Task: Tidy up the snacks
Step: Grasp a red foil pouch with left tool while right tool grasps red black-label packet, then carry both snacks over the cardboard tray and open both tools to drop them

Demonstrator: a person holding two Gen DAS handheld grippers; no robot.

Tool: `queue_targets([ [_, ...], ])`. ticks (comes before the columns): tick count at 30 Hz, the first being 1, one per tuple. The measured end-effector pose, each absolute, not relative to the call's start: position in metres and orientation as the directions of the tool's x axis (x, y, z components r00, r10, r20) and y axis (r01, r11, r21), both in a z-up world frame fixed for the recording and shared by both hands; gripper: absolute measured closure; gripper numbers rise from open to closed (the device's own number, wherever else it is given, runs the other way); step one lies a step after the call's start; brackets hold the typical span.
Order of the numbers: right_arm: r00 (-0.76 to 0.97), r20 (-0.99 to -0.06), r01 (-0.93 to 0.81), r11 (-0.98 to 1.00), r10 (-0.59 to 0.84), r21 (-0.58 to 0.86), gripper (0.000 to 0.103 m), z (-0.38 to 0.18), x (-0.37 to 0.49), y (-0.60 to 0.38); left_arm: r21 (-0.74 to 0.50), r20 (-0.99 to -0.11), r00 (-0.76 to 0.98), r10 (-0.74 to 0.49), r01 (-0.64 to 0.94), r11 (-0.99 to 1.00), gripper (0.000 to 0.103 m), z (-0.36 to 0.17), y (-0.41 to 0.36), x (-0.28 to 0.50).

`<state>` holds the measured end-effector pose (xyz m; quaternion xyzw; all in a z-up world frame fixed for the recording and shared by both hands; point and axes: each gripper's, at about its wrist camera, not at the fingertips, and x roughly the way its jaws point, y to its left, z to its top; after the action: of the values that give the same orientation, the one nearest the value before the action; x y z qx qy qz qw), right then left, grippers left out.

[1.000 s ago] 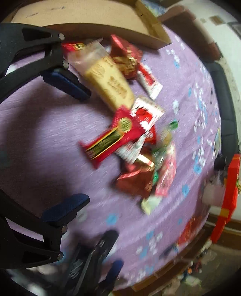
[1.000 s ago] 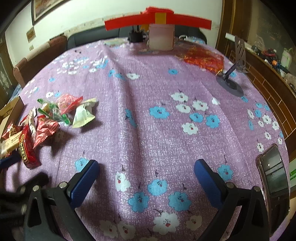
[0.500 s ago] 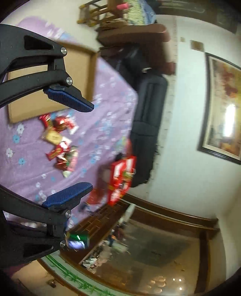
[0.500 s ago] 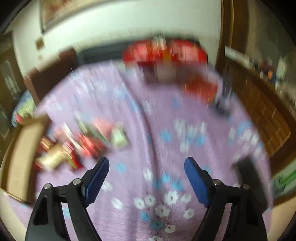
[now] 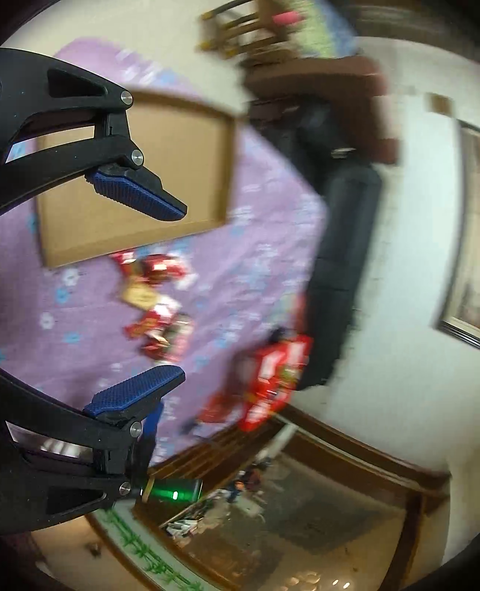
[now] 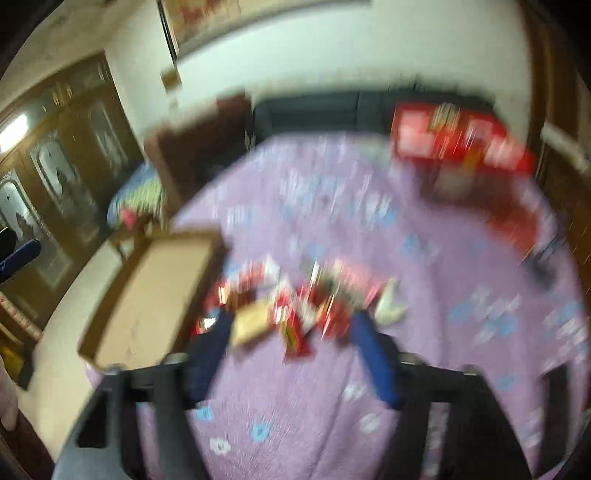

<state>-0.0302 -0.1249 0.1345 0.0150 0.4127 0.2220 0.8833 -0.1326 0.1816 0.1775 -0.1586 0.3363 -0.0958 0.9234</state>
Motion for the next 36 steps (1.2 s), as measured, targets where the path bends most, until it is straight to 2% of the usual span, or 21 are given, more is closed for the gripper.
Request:
queue_targets([
  [4, 0.513, -0.773, -0.369, 0.909, 0.373, 0.193, 0.049, 0.083, -0.017, -0.115, -0.360, -0.653, 0.703, -0.282, 0.039, 0.932, 0.022, 0.122, 0.175, -0.116],
  [8, 0.504, -0.783, -0.413, 0.898, 0.366, 0.154, 0.049, 0.068, -0.004, -0.099, -0.328, -0.691, 0.670, -0.271, 0.043, 0.944, 0.022, 0.089, 0.166, -0.108],
  [16, 0.494, -0.790, -0.410, 0.899, 0.363, 0.156, 0.050, 0.037, 0.020, -0.080, -0.262, -0.751, 0.614, -0.243, 0.060, 0.963, 0.022, 0.067, 0.154, -0.073],
  [19, 0.516, -0.770, -0.409, 0.898, 0.374, 0.162, 0.069, 0.035, 0.021, -0.083, -0.244, -0.766, 0.598, -0.237, 0.071, 0.967, 0.022, 0.063, 0.146, -0.061],
  [20, 0.515, -0.767, -0.412, 0.896, 0.382, 0.169, 0.071, 0.035, 0.021, -0.084, -0.239, -0.769, 0.594, -0.237, 0.077, 0.968, 0.022, 0.062, 0.142, -0.056],
  [29, 0.487, -0.738, -0.410, 0.869, 0.467, 0.279, 0.071, 0.033, 0.026, -0.098, -0.076, -0.794, 0.594, -0.130, 0.116, 0.990, 0.022, 0.055, 0.110, 0.000],
  [36, 0.483, -0.738, -0.408, 0.867, 0.471, 0.287, 0.071, 0.033, 0.027, -0.097, -0.064, -0.861, 0.485, -0.153, 0.195, 0.979, 0.022, 0.024, 0.095, 0.023],
])
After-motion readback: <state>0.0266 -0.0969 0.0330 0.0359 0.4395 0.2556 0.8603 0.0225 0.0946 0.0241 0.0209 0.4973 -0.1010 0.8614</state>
